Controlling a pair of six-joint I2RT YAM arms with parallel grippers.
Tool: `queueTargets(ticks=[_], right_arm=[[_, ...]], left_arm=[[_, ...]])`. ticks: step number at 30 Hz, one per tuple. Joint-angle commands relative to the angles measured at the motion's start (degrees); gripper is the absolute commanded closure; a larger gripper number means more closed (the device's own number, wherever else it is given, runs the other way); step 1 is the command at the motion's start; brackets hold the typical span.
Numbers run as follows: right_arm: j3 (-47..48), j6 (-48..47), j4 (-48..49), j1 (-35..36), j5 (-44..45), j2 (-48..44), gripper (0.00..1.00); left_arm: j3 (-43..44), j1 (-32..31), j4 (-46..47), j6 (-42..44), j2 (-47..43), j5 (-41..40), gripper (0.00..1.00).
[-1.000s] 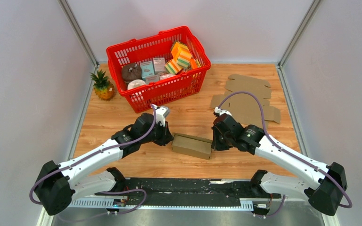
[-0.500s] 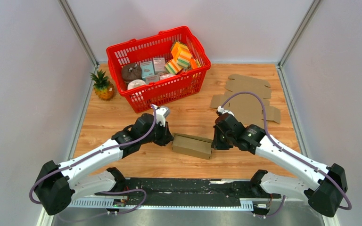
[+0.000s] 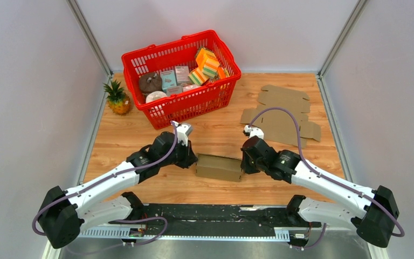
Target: Fold the paper box
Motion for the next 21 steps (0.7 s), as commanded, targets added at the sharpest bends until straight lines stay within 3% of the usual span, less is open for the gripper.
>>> queueTargets(ticks=[1,4,11,16,21], right_arm=[[-1.87,-3.46,6.77,3.72,4.63,0.37,1.0],[-2.92,-5.22,9.14,5.23,7.19,0.19,1.0],[-4.33,-8.74,12.31,5.85,6.22,-1.83,1.0],[-4.07,-10.59,12.13,5.94,6.58,-2.45,1.0],[-4.16,-10.76,13.19,6.02,6.14,-2.36,0.95]], left_arm=[[-2.29,-1.39,1.73,-1.73,-2.3,0.16,0.96],[-3.52,-1.48,1.38,-2.25,-4.67,-0.72,0.91],[0.33,-1.39,-8.27,-3.05,-15.38,-4.67,0.43],[6.66,-1.48,-15.41,-3.75,-15.4,-10.21,0.4],[10.01,-1.39,-15.85,-4.89,-7.85,-11.45,0.57]])
